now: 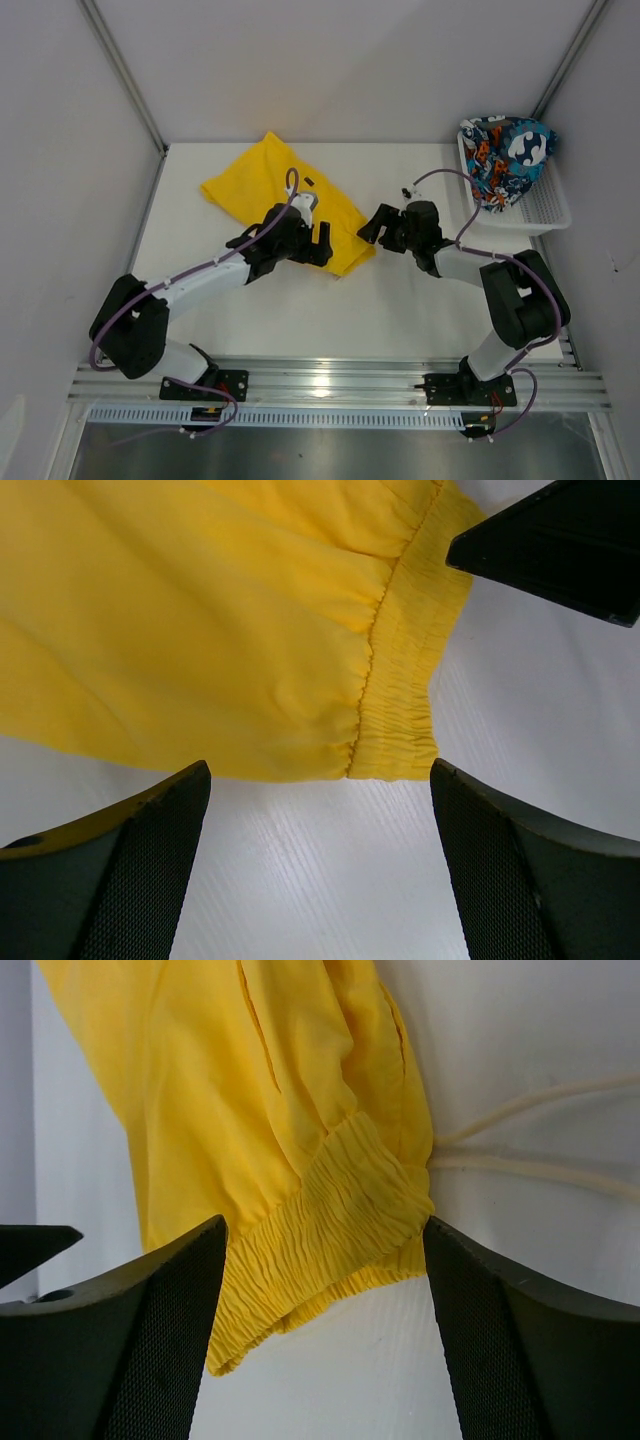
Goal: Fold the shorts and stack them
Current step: Fold the shorts
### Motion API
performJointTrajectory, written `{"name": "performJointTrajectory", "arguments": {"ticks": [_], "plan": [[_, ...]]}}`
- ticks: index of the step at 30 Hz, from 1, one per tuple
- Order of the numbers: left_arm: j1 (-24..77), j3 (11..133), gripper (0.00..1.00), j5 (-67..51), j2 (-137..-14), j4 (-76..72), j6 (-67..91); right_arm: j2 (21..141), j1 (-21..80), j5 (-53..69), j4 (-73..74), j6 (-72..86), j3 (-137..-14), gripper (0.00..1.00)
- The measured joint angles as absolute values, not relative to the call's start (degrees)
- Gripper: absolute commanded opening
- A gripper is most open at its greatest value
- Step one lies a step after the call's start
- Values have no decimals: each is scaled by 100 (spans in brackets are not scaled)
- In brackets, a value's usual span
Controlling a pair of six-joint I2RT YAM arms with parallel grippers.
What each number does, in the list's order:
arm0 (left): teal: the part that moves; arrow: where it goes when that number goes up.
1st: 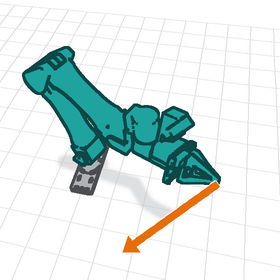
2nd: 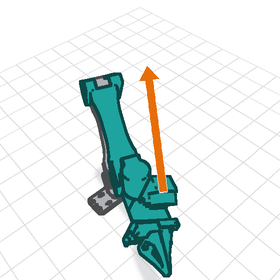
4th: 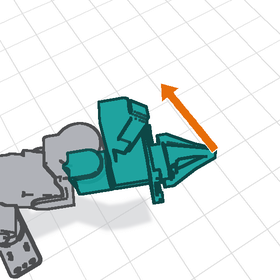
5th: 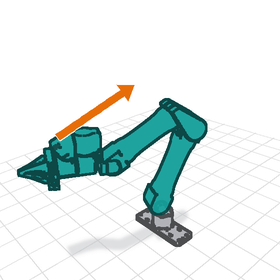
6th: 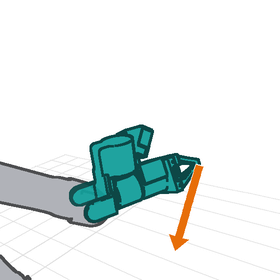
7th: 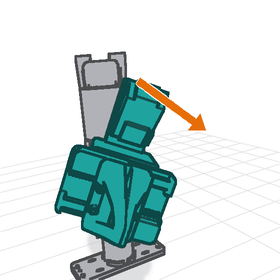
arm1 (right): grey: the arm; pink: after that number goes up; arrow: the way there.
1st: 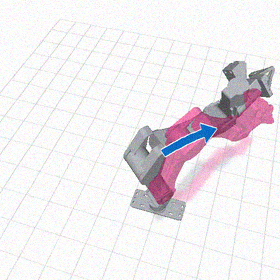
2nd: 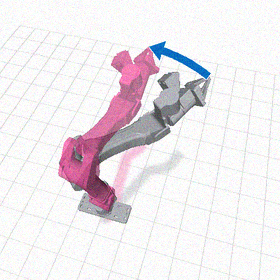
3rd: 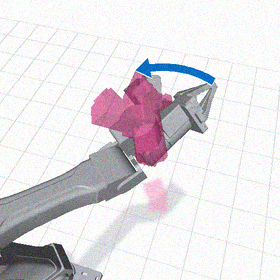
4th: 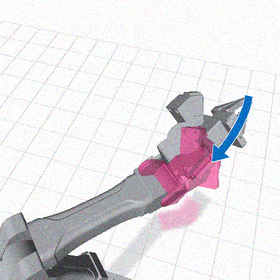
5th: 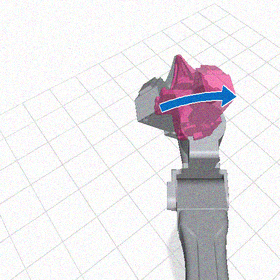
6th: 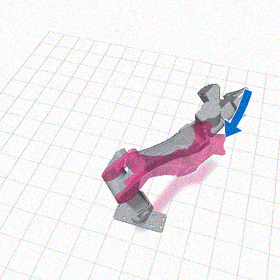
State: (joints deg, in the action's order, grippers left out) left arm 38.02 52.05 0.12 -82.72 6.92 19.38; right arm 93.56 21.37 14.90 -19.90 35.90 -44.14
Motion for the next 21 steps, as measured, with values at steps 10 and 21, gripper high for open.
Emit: {"name": "performJointTrajectory", "arguments": {"ticks": [10,21], "plan": [[4101,4950,92,333,-7981,504,1865,9397,2451,744,-1837,3142,-4484,77],[4174,4864,91,493,-8466,60,1844,10254,2307,1492,-2803,3341,-4475,53]]}}
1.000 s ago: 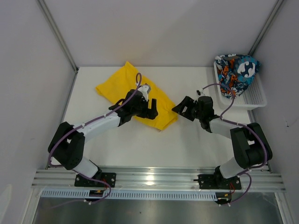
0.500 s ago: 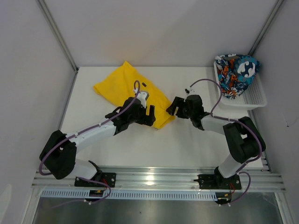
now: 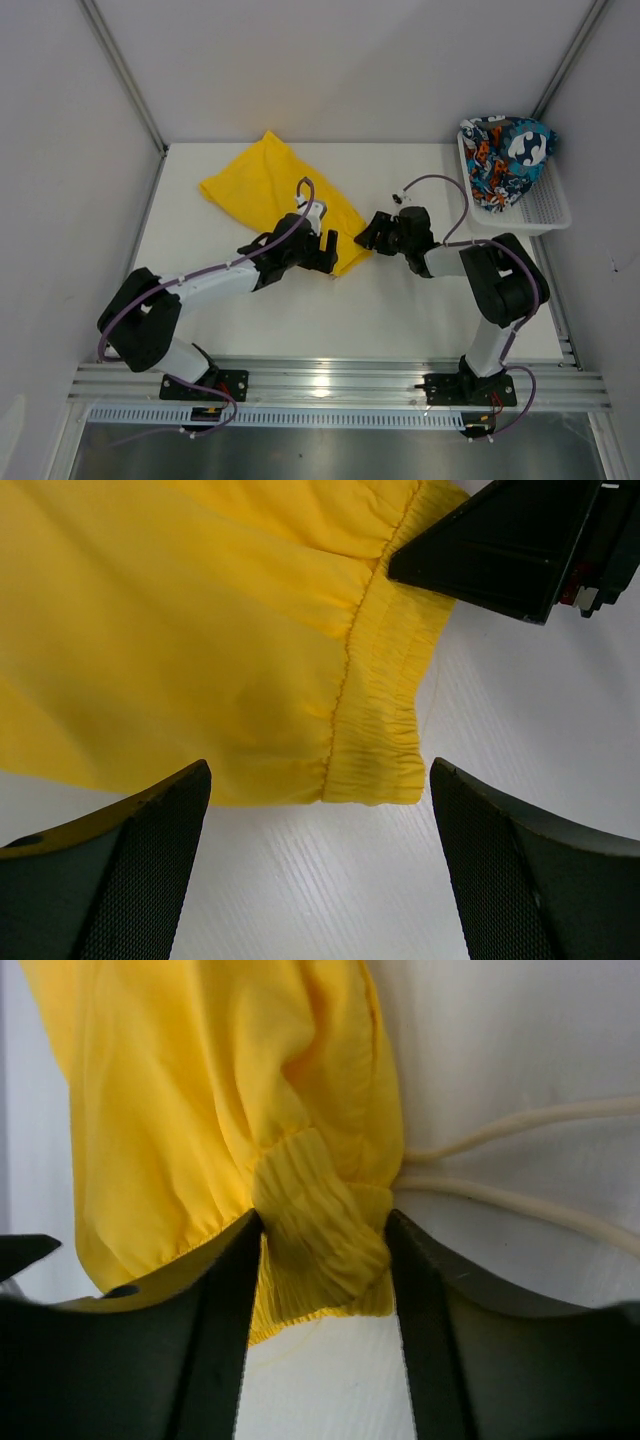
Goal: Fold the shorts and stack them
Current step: Fold the shorts
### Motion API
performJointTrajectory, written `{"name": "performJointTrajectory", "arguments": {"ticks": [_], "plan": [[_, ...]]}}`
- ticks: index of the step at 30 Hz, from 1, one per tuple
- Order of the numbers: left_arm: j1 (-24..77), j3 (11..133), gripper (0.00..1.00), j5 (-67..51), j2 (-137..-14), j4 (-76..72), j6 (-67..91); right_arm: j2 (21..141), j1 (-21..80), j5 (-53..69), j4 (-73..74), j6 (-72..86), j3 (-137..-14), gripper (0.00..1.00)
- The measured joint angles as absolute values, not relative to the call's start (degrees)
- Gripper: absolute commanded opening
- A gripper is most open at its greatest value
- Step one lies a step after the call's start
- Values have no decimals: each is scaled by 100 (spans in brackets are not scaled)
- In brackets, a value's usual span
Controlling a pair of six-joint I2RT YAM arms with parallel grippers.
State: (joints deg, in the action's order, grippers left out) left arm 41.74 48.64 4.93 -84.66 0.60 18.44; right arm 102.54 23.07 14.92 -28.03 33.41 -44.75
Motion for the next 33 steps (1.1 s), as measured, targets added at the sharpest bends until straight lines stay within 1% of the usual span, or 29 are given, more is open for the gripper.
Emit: {"name": "performJointTrajectory", "arguments": {"ticks": [2,4,5,7,8,12,14,15,16,17,18,19,20,25,29,31,33], "plan": [[4178,4838,91,499,-8466,8,1844,10331,2259,1688,-3004,3452,-4427,39],[4191,4831,91,523,-8466,-19,1844,10324,2231,1752,-3120,3505,-4379,32],[4209,4831,91,548,-8464,-32,1841,10287,2244,1756,-3155,3498,-4359,27],[4244,4831,91,593,-8444,-43,1837,10156,2309,1728,-3148,3454,-4327,24],[4265,4829,91,613,-8425,-40,1833,10051,2373,1684,-3124,3417,-4311,17],[4383,4748,91,766,-8237,-56,1772,9603,2668,1514,-3013,3197,-4309,15],[4462,4681,91,867,-8112,-78,1719,9413,2797,1417,-2963,3094,-4309,16],[4497,4654,91,897,-8060,-75,1691,9338,2856,1378,-2932,3055,-4309,20],[4547,4633,91,956,-8003,-73,1658,9297,2895,1339,-2895,3017,-4311,27],[4606,4622,92,1028,-7961,-73,1632,9255,2958,1282,-2812,2963,-4322,32],[4659,4622,92,1090,-7940,-78,1597,9242,2998,1216,-2733,2923,-4342,40],[4700,4619,92,1153,-7935,-78,1586,9242,3022,1179,-2674,2869,-4362,51],[4751,4622,92,1221,-7942,-69,1568,9244,3044,1122,-2576,2842,-4388,53],[4810,4619,92,1435,-8018,-19,1535,9343,3068,987,-2412,2709,-4510,61],[4825,4622,92,1503,-8079,12,1533,9553,3068,937,-2383,2672,-4611,59],[4831,4619,91,1518,-8093,14,1533,9618,3065,937,-2381,2668,-4624,56],[4838,4619,91,1540,-8103,16,1533,9655,3061,950,-2381,2670,-4626,55]]}}
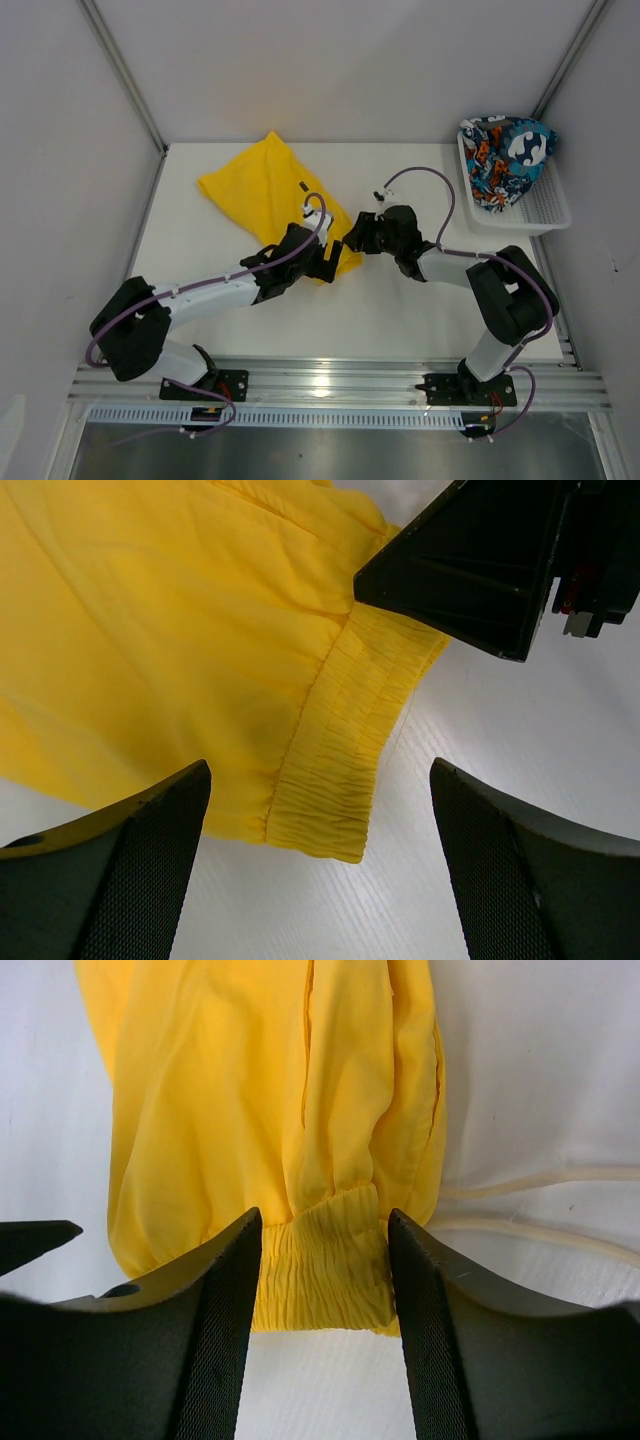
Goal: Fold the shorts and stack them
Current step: Fold the shorts
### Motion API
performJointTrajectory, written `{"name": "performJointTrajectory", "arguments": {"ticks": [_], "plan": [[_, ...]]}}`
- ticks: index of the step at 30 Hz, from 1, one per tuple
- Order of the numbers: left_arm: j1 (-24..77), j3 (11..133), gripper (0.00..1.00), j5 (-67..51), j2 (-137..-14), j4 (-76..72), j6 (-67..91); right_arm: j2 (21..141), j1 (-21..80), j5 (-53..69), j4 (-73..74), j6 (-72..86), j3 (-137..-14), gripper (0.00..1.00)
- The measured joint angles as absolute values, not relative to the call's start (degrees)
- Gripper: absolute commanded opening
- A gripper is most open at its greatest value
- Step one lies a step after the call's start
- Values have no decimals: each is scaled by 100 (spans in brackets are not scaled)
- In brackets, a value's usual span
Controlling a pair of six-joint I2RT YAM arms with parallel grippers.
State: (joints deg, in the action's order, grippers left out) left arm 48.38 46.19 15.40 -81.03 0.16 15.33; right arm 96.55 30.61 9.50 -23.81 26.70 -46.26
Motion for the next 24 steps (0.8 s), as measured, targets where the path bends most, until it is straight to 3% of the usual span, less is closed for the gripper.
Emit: {"name": "performJointTrajectory", "arguments": {"ticks": [11,14,15,18,24], "plan": [[4880,4622,92,1647,-8112,102,1444,9657,2836,1313,-2161,2847,-4650,58],[4886,4622,91,1669,-8112,150,1437,9660,2768,1452,-2121,2895,-4650,39],[4890,4622,92,1680,-8112,165,1435,9660,2755,1490,-2119,2904,-4650,22],[4912,4622,92,1730,-8114,224,1431,9660,2705,1636,-2095,3011,-4650,0],[5052,4624,92,1990,-8128,340,1387,9653,2650,1975,-1708,3304,-4840,0]]}}
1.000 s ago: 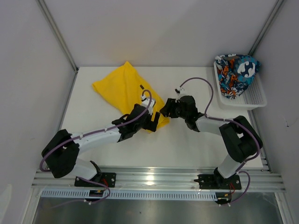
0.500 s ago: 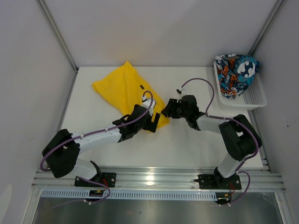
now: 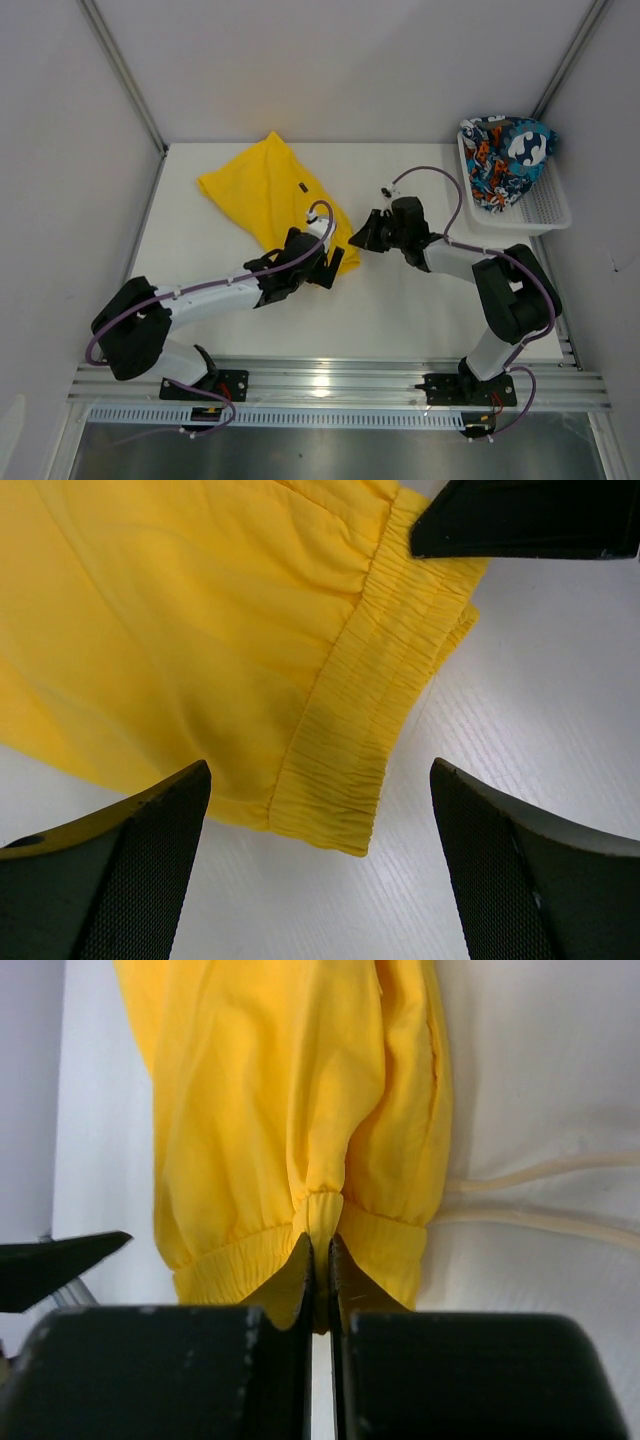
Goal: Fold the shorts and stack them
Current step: Fold the shorts
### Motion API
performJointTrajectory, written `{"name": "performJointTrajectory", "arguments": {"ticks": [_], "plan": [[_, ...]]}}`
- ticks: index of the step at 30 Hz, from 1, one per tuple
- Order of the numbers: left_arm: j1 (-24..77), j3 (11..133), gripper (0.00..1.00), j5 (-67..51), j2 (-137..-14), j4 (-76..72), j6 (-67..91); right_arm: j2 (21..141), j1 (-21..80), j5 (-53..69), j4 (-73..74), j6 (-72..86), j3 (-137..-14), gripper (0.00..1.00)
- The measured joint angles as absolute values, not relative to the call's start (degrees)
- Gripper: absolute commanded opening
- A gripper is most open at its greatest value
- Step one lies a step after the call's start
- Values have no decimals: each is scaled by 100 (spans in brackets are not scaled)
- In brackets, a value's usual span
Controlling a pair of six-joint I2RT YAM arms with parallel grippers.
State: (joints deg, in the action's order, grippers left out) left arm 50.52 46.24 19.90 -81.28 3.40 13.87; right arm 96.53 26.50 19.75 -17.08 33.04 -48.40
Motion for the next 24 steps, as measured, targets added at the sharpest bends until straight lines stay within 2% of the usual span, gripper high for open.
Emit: {"name": "performJointTrajectory", "arguments": {"ticks": [14,24], "plan": [[5647,4569,92,2794,-8184,89,998,9653,2762,2856,-589,4403,-5857,0],[6051,5024,88,4230,-9391,113,895,9653,2845,3076,-449,4683,-5896,0]]}}
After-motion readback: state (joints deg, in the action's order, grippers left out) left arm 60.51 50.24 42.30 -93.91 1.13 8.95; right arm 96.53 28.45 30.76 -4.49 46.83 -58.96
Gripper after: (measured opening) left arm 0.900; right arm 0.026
